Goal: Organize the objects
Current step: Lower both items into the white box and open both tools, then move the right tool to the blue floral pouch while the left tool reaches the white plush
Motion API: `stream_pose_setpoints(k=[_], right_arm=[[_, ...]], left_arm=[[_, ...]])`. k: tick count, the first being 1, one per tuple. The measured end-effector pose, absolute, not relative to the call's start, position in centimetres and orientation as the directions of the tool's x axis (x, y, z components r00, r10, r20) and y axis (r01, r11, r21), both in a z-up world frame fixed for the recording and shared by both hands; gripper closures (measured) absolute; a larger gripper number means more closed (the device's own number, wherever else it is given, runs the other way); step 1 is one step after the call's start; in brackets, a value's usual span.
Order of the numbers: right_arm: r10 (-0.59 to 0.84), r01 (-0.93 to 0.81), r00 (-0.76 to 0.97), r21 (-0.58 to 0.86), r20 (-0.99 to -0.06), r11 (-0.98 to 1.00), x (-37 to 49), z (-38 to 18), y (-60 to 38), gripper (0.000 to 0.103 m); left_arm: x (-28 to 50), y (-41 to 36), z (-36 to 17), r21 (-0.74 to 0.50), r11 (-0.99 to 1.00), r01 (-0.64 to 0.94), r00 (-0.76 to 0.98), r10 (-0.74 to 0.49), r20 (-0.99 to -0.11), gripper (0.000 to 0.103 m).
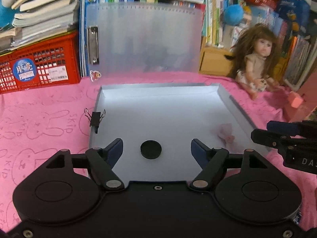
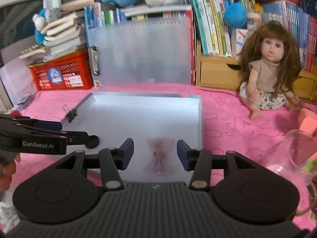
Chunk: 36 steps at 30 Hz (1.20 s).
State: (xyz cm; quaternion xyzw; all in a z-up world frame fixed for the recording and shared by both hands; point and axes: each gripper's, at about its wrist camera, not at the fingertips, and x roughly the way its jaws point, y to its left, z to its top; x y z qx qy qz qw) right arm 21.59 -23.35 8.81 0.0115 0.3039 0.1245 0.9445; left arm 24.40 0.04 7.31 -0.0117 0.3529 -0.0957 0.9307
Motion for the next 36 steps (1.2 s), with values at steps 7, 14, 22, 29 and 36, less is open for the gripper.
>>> stream_pose_setpoints(k=[7,14,22,29,36], right_arm=[[0.284,-0.28,0.811,0.087,-0.512,0.956,17.6,10.0,-23.6,0.032],[0.319,-0.332,0.823,0.057,-0.47,0.942,13.9,9.5,-23.5,0.026],[0.316,-0.318,0.834,0.074,-0.452,0.945,11.0,8.5,-24.6,0.023],[0.308,-0.3,0.833,0.092,-0.459,0.949,9.6,7.4,-25.6,0.022],[0.291,-0.275,0.835,0.103,-0.467,0.956,8.2,6.4,-26.2,0.022]], left_arm=[[20.0,0.3,9.5,-0.092,0.97,0.223,0.782,-0.234,-0.578,0.025],[15.5,-0.2,9.6,-0.094,0.967,0.238,0.82,-0.251,-0.514,0.024],[11.8,-0.5,8.2,-0.113,0.963,0.244,0.825,-0.268,-0.498,0.024],[8.7,0.3,6.9,-0.044,0.978,0.204,0.856,-0.2,-0.476,0.022],[6.0,1.8,5.9,-0.031,0.984,0.173,0.872,-0.168,-0.46,0.02]])
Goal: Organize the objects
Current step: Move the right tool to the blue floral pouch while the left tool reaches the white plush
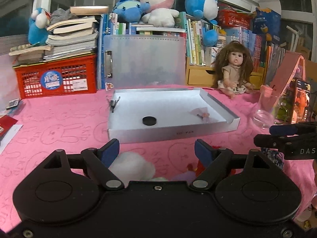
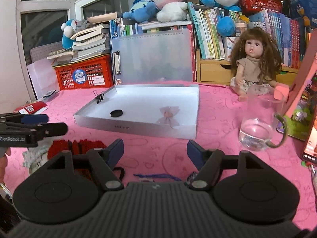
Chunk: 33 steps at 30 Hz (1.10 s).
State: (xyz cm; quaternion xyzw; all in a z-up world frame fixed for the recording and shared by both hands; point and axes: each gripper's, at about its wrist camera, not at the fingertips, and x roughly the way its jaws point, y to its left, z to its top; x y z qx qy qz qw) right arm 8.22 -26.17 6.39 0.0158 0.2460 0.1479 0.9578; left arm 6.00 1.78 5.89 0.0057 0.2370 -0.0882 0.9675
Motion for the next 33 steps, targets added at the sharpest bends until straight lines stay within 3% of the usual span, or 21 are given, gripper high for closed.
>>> stream_pose_setpoints(k=[13,24,33], right_arm=[[0.253,-0.259,0.841,0.054,-0.479,0.964,5.8,4.1,-26.2,0.015],[0.231,-0.25,0.839,0.027,-0.493,0.968,5.4,3.2,-25.9,0.01],[0.223,-0.27,0.836,-0.022,-0.501,0.963,5.1,2.7,-25.5,0.003]], left_arm=[[1.8,3.0,4.5,0.017,0.988,0.154,0.906,-0.134,-0.402,0.015],[1.4,6.0,4.1,-0.102,0.99,0.102,0.919,-0.133,-0.37,0.013],[2.3,6.7,3.3,-0.123,0.99,0.066,0.911,-0.11,-0.398,0.012]])
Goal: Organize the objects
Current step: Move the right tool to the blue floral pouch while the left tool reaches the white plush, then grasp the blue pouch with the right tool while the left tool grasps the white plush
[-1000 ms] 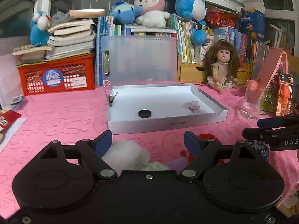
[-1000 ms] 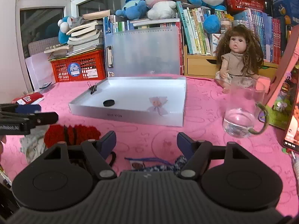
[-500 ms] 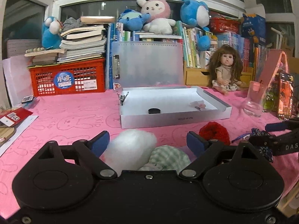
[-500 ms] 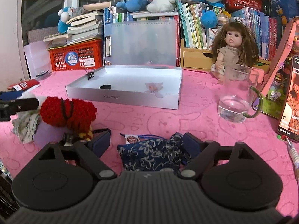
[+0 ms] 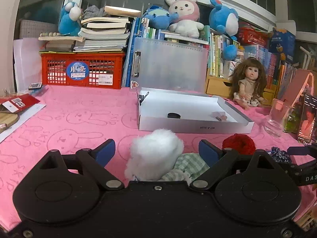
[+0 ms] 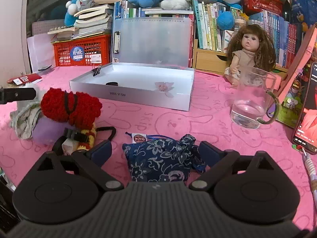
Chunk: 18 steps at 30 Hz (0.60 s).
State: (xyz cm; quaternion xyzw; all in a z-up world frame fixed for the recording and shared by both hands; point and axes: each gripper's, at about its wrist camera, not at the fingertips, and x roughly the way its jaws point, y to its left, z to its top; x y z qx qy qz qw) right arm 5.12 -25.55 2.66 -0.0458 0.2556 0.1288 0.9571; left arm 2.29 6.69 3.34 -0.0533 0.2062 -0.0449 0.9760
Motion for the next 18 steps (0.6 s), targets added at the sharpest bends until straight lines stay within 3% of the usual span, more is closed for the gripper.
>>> stream_pose_setpoints(k=[18], right_arm=[[0.211,-0.243,0.822,0.008,-0.529,0.97,5.69,1.72,-26.33,0.0]], left_arm=[[2.98,7.18,2.55,-0.15,0.988,0.034,0.911,-0.092,-0.401,0.012]])
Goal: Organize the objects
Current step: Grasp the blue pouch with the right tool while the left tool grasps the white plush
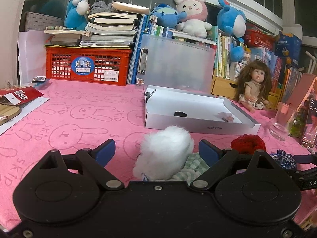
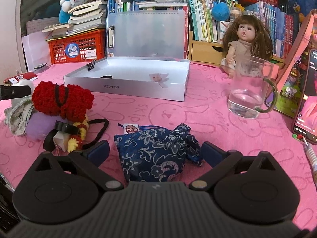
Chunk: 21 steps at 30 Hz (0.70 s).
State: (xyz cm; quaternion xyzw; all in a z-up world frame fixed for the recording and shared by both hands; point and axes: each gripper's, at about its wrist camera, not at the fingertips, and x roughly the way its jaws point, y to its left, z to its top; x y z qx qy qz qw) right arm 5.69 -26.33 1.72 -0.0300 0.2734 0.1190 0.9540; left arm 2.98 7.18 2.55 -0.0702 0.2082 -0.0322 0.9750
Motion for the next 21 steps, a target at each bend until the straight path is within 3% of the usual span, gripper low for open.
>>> stream_pose_setpoints(k=[8,21], right_arm=[[0.205,-0.241,0.82,0.003,-0.534,0.971,5.7,1.5,-26.2,0.0],[0.202,-0.239,0.819,0.0,-0.537,0.971,5.8,1.2,-26.1,0.0]], left_arm=[[3.6,8.0,1.9,-0.228,0.973,0.035,0.899,-0.13,-0.419,0.013],[4.8,8.4,1.5,-0.303,0.951,0.057,0.885,-0.188,-0.425,0.026]])
